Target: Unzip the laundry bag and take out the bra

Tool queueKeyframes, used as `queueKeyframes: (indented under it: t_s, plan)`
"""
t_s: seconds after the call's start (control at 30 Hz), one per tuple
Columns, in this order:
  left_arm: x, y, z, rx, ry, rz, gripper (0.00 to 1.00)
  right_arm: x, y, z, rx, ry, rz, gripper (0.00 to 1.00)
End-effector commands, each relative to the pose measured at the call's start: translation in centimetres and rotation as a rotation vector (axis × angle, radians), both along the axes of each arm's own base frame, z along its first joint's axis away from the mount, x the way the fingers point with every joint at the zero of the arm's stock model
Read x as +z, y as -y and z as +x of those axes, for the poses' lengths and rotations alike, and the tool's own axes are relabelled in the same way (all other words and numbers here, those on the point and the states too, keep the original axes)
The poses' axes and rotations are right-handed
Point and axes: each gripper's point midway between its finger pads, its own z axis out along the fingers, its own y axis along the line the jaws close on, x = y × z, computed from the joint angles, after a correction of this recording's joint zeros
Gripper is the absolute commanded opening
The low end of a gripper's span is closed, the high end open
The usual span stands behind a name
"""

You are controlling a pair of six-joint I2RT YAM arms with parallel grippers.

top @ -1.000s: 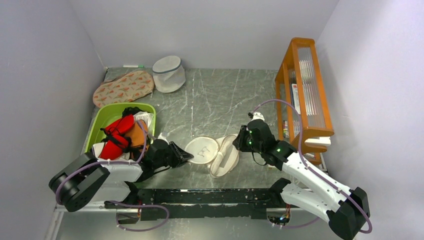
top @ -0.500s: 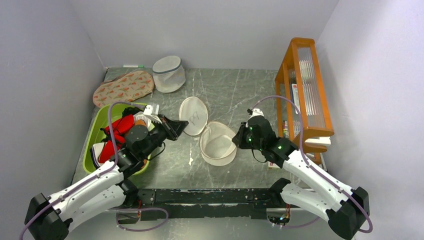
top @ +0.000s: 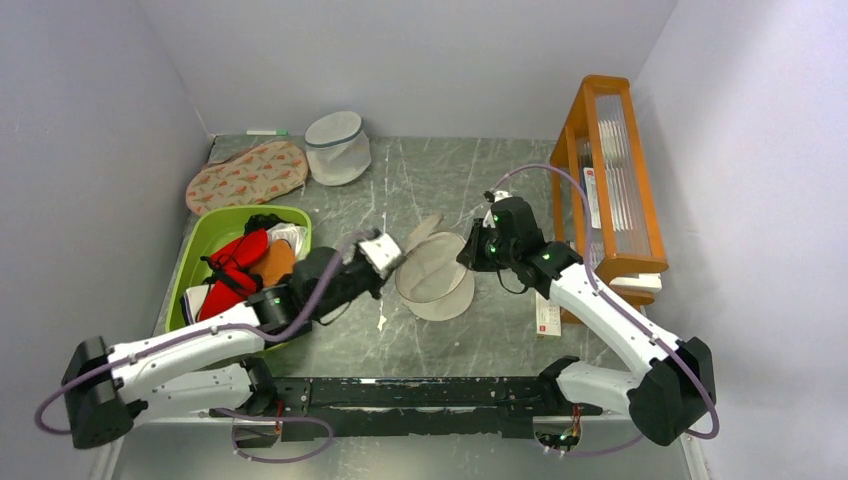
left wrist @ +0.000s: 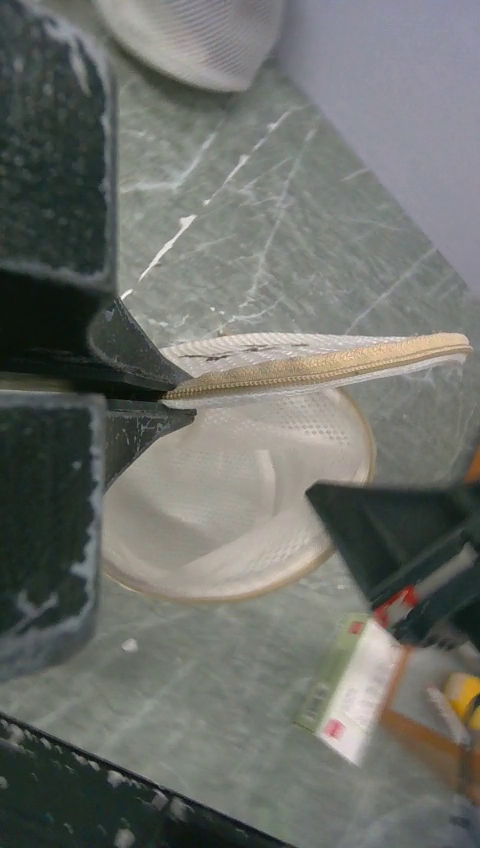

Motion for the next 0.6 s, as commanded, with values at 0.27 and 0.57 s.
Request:
queueKeyframes:
  t_s: [0.27,0.57]
  plan:
    - [-5.3,4.1,-1.7,-0.063,0.294,0.445,0.07,1.0,5.2,0.6,-0.108,0.017,-0.11,0.23]
    - [-10.0,7.8,-3.9,-0.209,0.214,0.578,0.13,10.6,10.3,-0.5,-0.279,0.29,-0.142,0.5]
